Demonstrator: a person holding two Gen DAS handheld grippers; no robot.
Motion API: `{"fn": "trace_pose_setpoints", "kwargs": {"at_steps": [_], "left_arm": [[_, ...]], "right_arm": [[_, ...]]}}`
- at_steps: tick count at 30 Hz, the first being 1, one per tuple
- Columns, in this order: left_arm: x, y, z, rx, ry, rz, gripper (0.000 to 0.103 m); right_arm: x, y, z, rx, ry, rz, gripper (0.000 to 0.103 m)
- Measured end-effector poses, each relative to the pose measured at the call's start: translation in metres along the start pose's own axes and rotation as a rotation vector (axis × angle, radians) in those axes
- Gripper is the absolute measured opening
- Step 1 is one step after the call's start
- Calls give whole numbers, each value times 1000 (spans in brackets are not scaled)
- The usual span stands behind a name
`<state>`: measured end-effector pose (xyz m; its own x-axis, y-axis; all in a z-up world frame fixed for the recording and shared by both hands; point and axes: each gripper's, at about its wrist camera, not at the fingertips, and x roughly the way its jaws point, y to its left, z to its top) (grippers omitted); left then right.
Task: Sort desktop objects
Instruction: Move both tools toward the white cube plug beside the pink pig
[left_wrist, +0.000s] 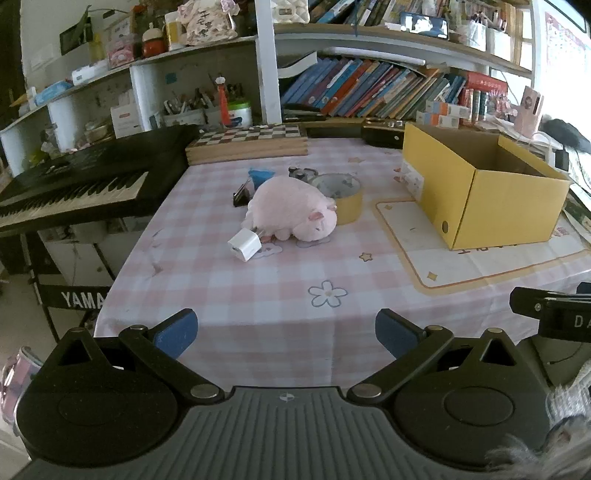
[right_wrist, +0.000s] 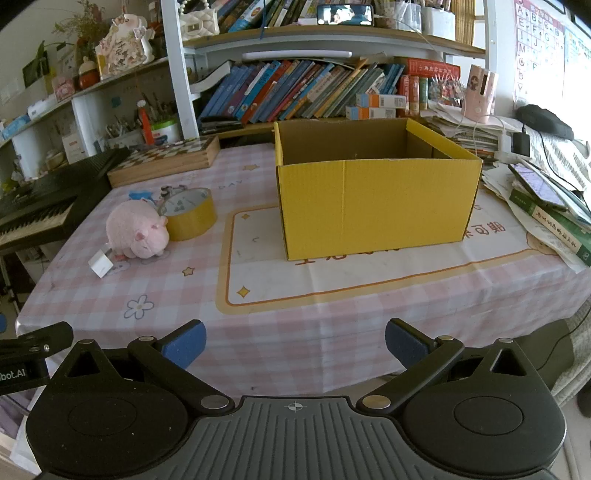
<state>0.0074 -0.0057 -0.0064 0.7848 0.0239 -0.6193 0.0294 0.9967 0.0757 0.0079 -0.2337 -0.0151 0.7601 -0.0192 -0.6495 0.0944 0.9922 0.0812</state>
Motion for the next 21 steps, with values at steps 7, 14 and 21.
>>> {"fn": "trace_pose_setpoints", "kwargs": {"at_steps": [7,14,21], "left_arm": [[-1,1,0,1,-3,-8,103],[-3,5,0,-4,-4,-9,103],[-2,13,0,-11,0,-2,103]], "right_arm": [[1,1,-2,-4,0,4,103],[-3,14,0,-30,-14,7,103],[-3,23,2,-50,-10,42,103]]}}
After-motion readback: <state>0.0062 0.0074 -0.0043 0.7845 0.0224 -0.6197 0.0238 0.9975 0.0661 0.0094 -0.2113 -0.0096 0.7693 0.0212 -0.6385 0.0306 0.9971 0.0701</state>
